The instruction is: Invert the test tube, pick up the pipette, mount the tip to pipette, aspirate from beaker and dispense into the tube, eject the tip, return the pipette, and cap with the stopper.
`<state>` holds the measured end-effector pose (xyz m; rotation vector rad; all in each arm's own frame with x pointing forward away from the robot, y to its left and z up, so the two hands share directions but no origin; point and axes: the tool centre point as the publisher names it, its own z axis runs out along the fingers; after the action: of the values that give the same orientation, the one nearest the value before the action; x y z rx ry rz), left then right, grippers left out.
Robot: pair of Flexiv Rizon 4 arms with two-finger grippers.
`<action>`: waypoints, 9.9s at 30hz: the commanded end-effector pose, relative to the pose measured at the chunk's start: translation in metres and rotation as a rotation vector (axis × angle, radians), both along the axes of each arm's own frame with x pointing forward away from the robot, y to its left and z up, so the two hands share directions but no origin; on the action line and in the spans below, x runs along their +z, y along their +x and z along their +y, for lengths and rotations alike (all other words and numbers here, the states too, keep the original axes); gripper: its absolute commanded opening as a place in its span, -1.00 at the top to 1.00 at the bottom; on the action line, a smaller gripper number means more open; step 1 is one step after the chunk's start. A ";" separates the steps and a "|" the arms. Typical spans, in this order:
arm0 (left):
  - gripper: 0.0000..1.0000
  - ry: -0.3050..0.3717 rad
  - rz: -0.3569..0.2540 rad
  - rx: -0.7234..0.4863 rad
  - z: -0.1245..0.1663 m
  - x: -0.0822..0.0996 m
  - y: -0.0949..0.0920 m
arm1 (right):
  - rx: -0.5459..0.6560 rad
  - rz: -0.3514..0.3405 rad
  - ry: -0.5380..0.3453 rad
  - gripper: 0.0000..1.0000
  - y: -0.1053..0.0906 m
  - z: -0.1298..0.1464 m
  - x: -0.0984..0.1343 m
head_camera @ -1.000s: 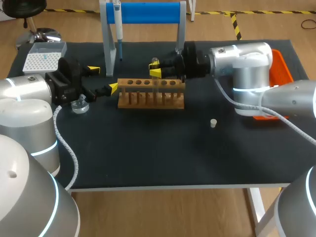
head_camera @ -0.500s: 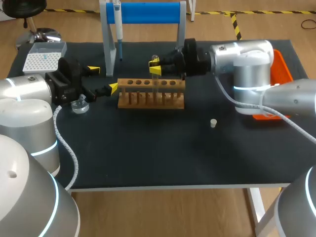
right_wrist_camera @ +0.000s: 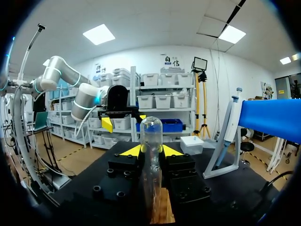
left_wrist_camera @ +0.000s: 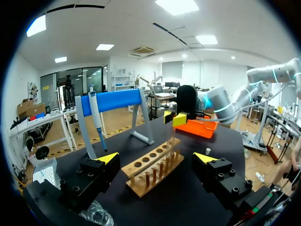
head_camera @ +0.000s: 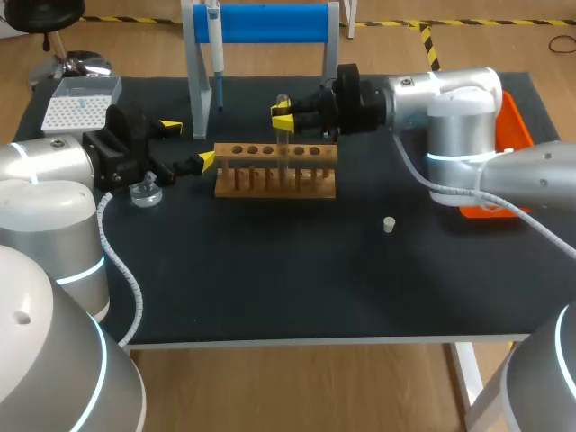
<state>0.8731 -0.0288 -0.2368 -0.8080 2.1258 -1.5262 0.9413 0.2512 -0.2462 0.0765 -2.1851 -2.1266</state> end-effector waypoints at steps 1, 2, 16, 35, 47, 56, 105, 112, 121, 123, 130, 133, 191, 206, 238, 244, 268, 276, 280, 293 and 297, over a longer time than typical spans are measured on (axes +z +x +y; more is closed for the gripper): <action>-1.00 -0.002 -0.005 0.006 -0.002 -0.002 -0.001 | -0.008 0.000 -0.004 1.00 -0.004 -0.003 0.007; -1.00 -0.002 -0.005 0.006 -0.002 -0.002 -0.001 | -0.008 -0.001 -0.003 1.00 -0.004 -0.003 0.008; -1.00 -0.002 -0.005 0.006 -0.002 -0.002 -0.001 | -0.015 -0.012 0.001 1.00 -0.006 -0.004 0.023; -1.00 -0.002 -0.005 0.006 -0.002 -0.002 -0.001 | -0.053 0.013 0.020 1.00 -0.020 -0.019 0.046; -1.00 -0.002 -0.005 0.006 -0.002 -0.002 -0.001 | -0.053 0.013 0.020 1.00 -0.020 -0.019 0.046; -1.00 -0.002 -0.005 0.006 -0.002 -0.002 -0.001 | -0.053 0.013 0.020 1.00 -0.020 -0.019 0.046; -1.00 -0.002 -0.005 0.006 -0.002 -0.002 -0.001 | -0.028 1.619 -0.120 1.00 -0.010 -0.045 0.026; -1.00 -0.002 -0.005 0.006 -0.002 -0.002 -0.001 | -0.028 1.610 -0.116 1.00 -0.013 -0.045 0.027; -1.00 -0.002 -0.005 0.006 -0.002 -0.002 -0.001 | -0.012 1.578 -0.105 1.00 -0.014 -0.046 0.032; -1.00 -0.002 -0.005 0.006 -0.002 -0.002 -0.001 | -0.004 1.574 -0.108 1.00 -0.015 -0.046 0.033; -1.00 -0.002 -0.005 0.006 -0.002 -0.002 -0.001 | -0.008 1.553 -0.138 1.00 -0.015 -0.047 0.033; -1.00 -0.002 -0.005 0.006 -0.002 -0.002 -0.001 | -0.008 1.553 -0.138 1.00 -0.015 -0.047 0.033; -1.00 0.378 -1.275 -0.467 -0.075 0.029 -0.010 | -0.008 1.553 -0.138 1.00 -0.015 -0.047 0.033; -1.00 0.431 -1.495 -0.636 -0.107 0.036 0.001 | -0.008 1.553 -0.138 1.00 -0.015 -0.047 0.033; -1.00 0.433 -1.629 -0.806 -0.161 0.035 -0.025 | -0.008 1.553 -0.138 1.00 -0.015 -0.047 0.033; -1.00 0.412 -1.624 -0.804 -0.174 0.036 -0.032 | -0.008 1.553 -0.138 1.00 -0.015 -0.047 0.033; -1.00 0.422 -1.596 -0.819 -0.209 0.038 -0.029 | -0.008 1.553 -0.138 1.00 -0.015 -0.047 0.033; -0.46 0.423 -1.587 -0.806 -0.210 0.038 -0.029 | -0.008 1.553 -0.138 1.00 -0.015 -0.047 0.033; -0.41 0.420 -1.584 -0.802 -0.210 0.038 -0.029 | -0.008 1.553 -0.138 1.00 -0.015 -0.047 0.033; 0.25 0.405 -1.574 -0.800 -0.213 0.036 -0.032 | -0.008 1.553 -0.138 1.00 -0.015 -0.047 0.033; 0.41 0.401 -1.573 -0.801 -0.213 0.036 -0.032 | -0.008 1.553 -0.138 1.00 -0.015 -0.047 0.033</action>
<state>0.8414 -0.2391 -0.2016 1.1960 1.2780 -1.1429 0.9260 0.2054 -0.2125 -1.1325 -1.2364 -1.1192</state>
